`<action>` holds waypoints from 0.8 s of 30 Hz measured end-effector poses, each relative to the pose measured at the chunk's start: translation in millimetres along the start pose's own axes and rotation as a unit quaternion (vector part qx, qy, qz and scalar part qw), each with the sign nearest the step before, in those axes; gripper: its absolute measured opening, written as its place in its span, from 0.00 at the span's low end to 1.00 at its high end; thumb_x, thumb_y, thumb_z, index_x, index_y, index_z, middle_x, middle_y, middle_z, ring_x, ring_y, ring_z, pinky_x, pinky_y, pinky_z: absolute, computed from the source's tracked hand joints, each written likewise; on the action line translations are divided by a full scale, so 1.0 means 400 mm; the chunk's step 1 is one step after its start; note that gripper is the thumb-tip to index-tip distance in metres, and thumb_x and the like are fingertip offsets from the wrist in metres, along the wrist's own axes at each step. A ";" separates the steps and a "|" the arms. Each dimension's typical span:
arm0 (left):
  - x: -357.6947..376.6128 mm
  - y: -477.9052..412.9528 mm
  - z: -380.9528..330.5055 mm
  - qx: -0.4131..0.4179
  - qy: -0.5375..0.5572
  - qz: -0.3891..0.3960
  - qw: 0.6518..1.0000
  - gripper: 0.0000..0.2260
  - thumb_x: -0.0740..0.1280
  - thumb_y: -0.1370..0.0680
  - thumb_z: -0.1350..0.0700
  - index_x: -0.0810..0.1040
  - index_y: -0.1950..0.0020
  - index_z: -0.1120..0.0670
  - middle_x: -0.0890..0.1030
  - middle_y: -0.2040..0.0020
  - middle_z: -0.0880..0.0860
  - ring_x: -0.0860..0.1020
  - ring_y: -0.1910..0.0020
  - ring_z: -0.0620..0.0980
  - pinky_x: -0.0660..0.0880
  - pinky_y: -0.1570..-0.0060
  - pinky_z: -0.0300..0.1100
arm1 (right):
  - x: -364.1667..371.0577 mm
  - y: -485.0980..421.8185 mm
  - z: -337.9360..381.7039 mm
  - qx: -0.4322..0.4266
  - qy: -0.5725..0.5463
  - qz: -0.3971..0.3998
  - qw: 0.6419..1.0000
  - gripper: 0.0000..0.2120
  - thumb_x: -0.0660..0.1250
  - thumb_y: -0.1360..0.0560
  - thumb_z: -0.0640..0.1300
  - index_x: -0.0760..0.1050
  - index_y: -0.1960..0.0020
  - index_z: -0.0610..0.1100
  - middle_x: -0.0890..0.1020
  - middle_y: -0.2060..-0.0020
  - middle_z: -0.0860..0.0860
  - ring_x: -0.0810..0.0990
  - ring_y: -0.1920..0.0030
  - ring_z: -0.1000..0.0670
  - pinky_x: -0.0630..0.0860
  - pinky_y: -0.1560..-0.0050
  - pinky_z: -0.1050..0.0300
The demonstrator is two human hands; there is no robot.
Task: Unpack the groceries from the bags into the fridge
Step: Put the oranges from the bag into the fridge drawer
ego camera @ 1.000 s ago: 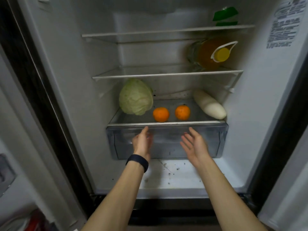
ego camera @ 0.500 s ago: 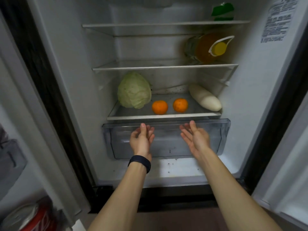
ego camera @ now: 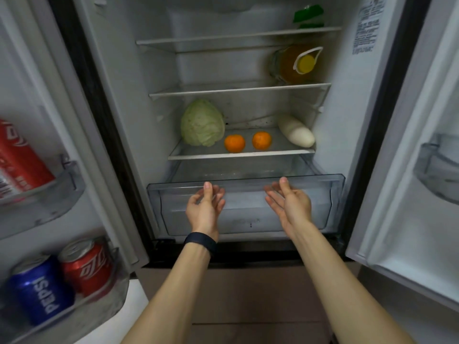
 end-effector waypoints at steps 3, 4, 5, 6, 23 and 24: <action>-0.019 0.038 -0.005 0.014 0.000 -0.006 1.000 0.12 0.68 0.20 0.52 0.71 0.42 0.57 0.85 0.51 0.54 0.85 0.53 0.51 0.80 0.62 0.38 | -0.015 0.041 0.004 0.006 0.000 0.007 1.000 0.21 0.66 0.19 0.47 0.71 0.35 0.32 0.84 0.49 0.42 0.87 0.51 0.46 0.83 0.56 0.56; -0.025 0.051 -0.008 0.018 -0.001 -0.009 1.000 0.12 0.68 0.20 0.52 0.71 0.43 0.56 0.84 0.50 0.55 0.86 0.53 0.51 0.80 0.63 0.38 | -0.020 0.053 0.004 0.008 0.000 0.008 1.000 0.21 0.67 0.19 0.47 0.71 0.35 0.32 0.84 0.48 0.42 0.87 0.51 0.46 0.83 0.56 0.56; -0.032 0.062 -0.009 0.021 -0.004 -0.014 1.000 0.11 0.68 0.20 0.52 0.71 0.44 0.56 0.84 0.50 0.55 0.86 0.54 0.51 0.80 0.63 0.37 | -0.025 0.066 0.002 0.011 0.000 0.009 1.000 0.21 0.67 0.19 0.47 0.71 0.35 0.32 0.84 0.47 0.41 0.87 0.51 0.46 0.83 0.55 0.56; -0.038 0.076 -0.009 0.024 -0.008 -0.017 1.000 0.11 0.68 0.20 0.52 0.71 0.45 0.56 0.84 0.50 0.55 0.86 0.54 0.50 0.80 0.63 0.37 | -0.031 0.079 -0.002 0.014 0.000 0.008 1.000 0.21 0.66 0.19 0.47 0.71 0.35 0.32 0.84 0.46 0.40 0.87 0.51 0.46 0.84 0.56 0.56; -0.030 0.221 -0.108 0.047 -0.276 0.040 0.959 0.07 0.68 0.21 0.59 0.77 0.44 0.52 0.82 0.50 0.51 0.83 0.58 0.49 0.74 0.65 0.40 | -0.084 0.192 0.024 0.109 0.227 0.099 0.963 0.05 0.67 0.20 0.42 0.78 0.46 0.41 0.84 0.46 0.44 0.85 0.49 0.45 0.82 0.47 0.45; -0.004 0.216 -0.141 0.097 -0.309 0.066 0.944 0.05 0.69 0.22 0.57 0.78 0.47 0.51 0.82 0.51 0.50 0.83 0.57 0.48 0.75 0.63 0.41 | -0.072 0.202 0.043 0.090 0.256 0.123 0.955 0.05 0.68 0.20 0.43 0.79 0.47 0.42 0.85 0.48 0.45 0.86 0.49 0.46 0.82 0.47 0.45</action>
Point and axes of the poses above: each hand's wrist, its own y-axis away from the middle knuckle, its own x-axis out of the palm, z = x × y, the point moved 6 cm from there along -y, towards the middle knuckle
